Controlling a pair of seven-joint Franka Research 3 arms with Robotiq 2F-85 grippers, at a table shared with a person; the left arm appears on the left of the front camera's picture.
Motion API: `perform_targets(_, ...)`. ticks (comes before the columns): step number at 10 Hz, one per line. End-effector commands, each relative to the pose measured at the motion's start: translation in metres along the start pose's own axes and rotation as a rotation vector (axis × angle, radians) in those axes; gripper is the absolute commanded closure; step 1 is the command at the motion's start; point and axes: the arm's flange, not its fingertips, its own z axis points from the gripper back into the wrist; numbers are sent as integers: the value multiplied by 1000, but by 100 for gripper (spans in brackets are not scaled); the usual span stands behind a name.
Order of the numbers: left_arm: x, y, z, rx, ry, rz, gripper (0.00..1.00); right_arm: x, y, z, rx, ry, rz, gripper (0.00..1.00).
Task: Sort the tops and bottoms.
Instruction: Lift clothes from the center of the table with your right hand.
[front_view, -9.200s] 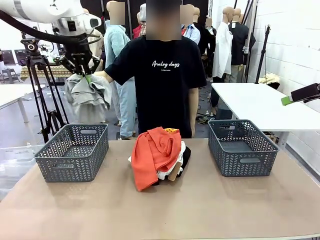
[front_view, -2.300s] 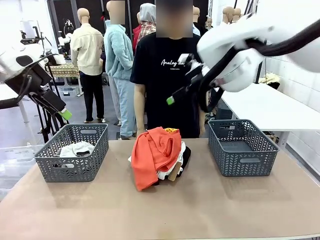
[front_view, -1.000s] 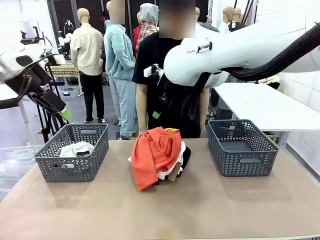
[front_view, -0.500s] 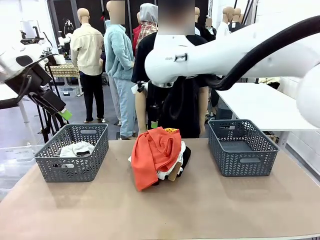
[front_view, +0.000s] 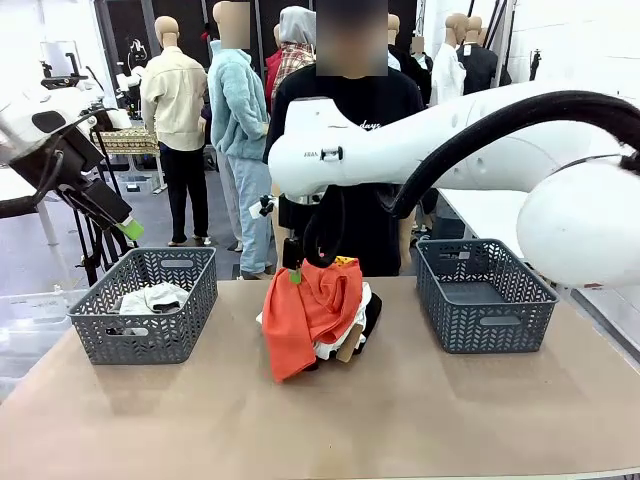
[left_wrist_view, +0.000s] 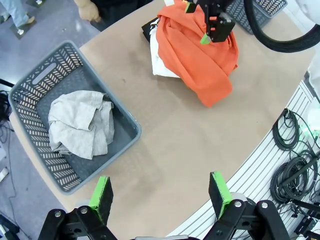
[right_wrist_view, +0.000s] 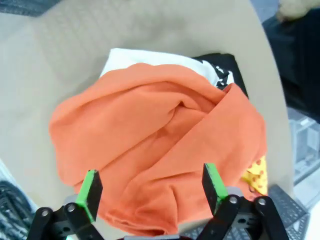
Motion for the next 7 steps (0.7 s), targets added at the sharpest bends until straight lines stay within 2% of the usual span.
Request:
perform_targets(1, 1, 0, 2, -2, 4, 5, 0, 6, -5, -5, -9, 43, -39, 0)
perform_targets(7, 1, 0, 2, -2, 4, 5, 0, -1, -5, -40, -1, 111, -60, 0)
